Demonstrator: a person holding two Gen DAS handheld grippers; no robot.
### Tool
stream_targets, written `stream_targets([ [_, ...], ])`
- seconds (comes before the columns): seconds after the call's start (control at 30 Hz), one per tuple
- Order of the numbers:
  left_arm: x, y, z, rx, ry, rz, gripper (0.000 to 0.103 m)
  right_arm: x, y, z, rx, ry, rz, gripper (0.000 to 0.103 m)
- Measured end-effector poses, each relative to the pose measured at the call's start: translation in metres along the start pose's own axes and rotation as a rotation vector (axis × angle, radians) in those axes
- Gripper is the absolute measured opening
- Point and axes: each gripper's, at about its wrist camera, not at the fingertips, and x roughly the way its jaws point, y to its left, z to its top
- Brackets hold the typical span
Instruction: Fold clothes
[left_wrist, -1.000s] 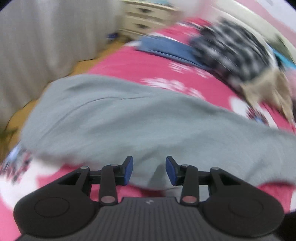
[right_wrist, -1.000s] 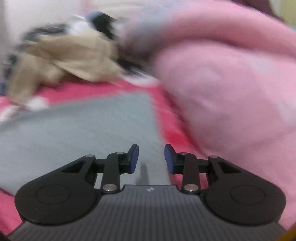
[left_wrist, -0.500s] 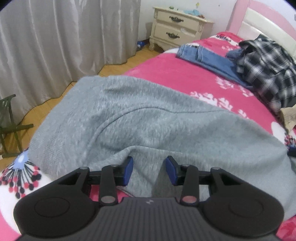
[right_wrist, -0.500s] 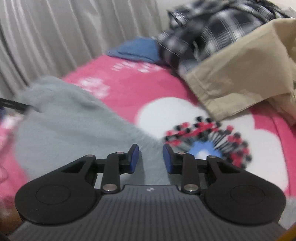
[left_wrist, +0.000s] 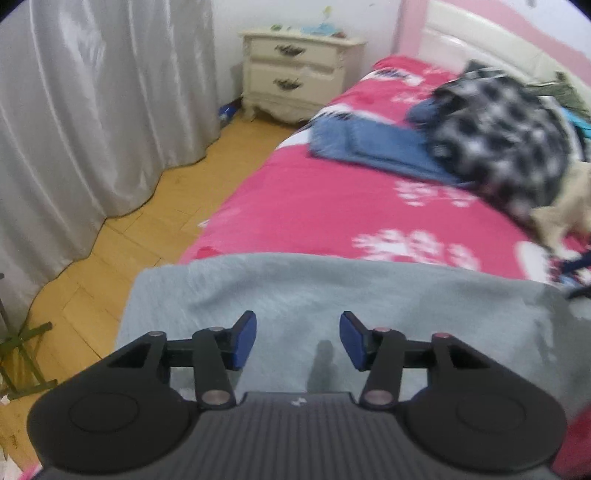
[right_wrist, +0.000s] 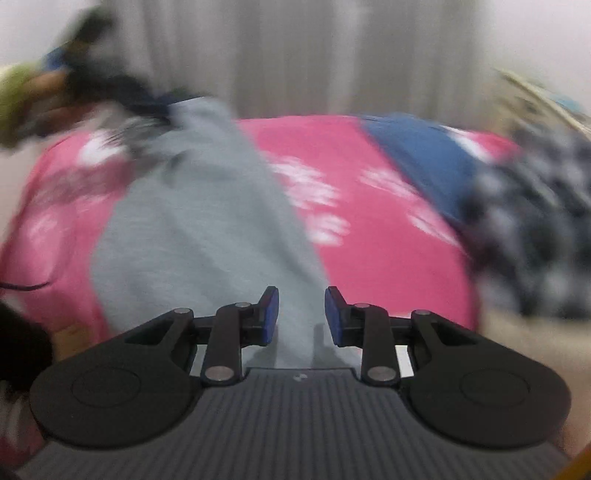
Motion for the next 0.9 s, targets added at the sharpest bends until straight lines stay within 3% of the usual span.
stream_targets([
  [0.07, 0.027, 0.018, 0.008, -0.040, 0.020, 0.024, 0.042, 0.022, 0.002, 0.026, -0.050, 0.014, 0.081, 0.026],
  [0.13, 0.041, 0.032, 0.011, -0.100, 0.010, -0.012, 0.037, 0.054, 0.001, 0.045, -0.008, 0.000, 0.120, 0.026],
  [0.23, 0.054, 0.045, 0.012, -0.143, -0.005, -0.050, 0.036, 0.096, 0.000, 0.051, 0.082, -0.031, 0.171, 0.025],
  [0.33, 0.058, 0.047, 0.011, -0.151, -0.010, -0.058, 0.036, 0.147, -0.012, 0.036, 0.162, -0.013, 0.119, 0.016],
  [0.5, 0.064, 0.050, 0.015, -0.147, -0.008, -0.066, 0.036, 0.135, -0.044, 0.020, 0.435, -0.079, 0.215, 0.010],
  [0.57, 0.066, 0.049, 0.021, -0.134, 0.019, -0.065, 0.036, 0.132, -0.055, 0.013, 0.557, -0.080, 0.259, 0.010],
  [0.63, 0.050, 0.050, 0.024, -0.156, 0.032, -0.047, 0.035, 0.124, -0.061, 0.010, 0.601, -0.088, 0.258, 0.015],
  [0.67, 0.032, 0.050, 0.023, -0.175, 0.004, -0.037, 0.037, 0.110, -0.051, 0.010, 0.519, -0.105, 0.254, 0.020],
  [0.73, -0.007, 0.051, 0.009, -0.203, -0.061, -0.005, 0.056, 0.082, -0.031, 0.010, 0.352, -0.138, 0.245, 0.027],
  [0.8, -0.044, 0.055, -0.008, -0.257, -0.109, 0.027, 0.058, 0.053, -0.006, 0.004, 0.226, -0.142, 0.244, 0.035],
  [0.9, -0.076, 0.072, -0.048, -0.438, -0.103, 0.036, 0.060, 0.016, 0.036, -0.006, 0.043, -0.138, 0.231, 0.040],
])
